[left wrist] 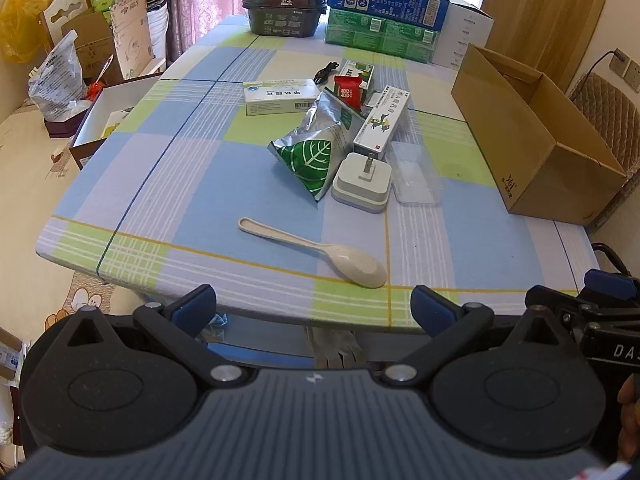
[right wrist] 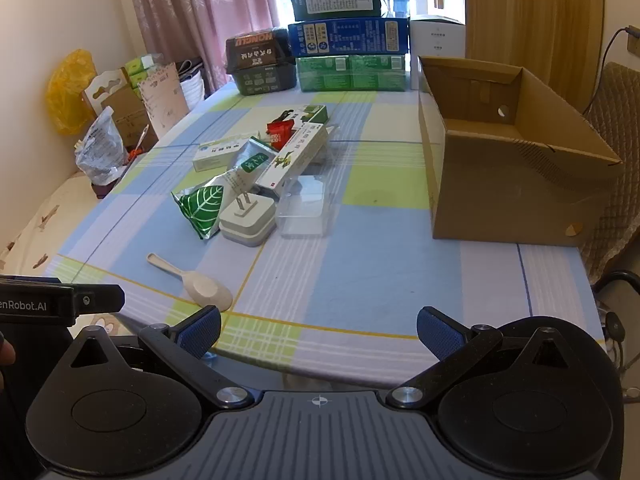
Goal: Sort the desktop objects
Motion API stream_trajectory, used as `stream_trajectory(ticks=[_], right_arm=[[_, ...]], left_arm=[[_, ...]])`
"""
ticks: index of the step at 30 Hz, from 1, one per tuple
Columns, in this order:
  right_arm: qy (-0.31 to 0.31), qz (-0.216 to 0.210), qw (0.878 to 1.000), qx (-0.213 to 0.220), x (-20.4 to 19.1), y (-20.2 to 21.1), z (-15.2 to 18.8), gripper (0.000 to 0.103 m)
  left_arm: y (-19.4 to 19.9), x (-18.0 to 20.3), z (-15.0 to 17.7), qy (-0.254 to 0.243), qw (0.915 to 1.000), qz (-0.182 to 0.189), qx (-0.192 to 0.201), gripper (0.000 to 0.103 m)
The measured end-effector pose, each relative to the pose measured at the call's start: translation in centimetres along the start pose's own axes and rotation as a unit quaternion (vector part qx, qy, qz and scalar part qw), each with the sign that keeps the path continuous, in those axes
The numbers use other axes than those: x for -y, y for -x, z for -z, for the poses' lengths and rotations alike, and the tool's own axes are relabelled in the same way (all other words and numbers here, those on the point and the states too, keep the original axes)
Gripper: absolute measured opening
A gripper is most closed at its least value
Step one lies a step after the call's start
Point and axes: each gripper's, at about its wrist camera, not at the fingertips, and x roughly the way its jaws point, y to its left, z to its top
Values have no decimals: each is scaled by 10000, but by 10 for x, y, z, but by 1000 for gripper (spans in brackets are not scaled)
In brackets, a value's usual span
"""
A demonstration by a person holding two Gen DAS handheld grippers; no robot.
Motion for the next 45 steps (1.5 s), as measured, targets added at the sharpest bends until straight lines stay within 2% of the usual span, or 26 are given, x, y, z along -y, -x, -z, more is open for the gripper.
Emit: stream_trajectory(ticks=[23,31,45], right_arm=[[91,-82,9999,-14,-3,-3,2,101],[157,-70,9995,275,-3,-1,1,101],[380,-380,9985,-39,-9,-9,-2,101]], left_arm=[[1,-4,-1,78,10000,-52,16,102],[1,-7,-1,61,10000,-72,25,102],[0,-8,-7,-67,10000,20,22,102]])
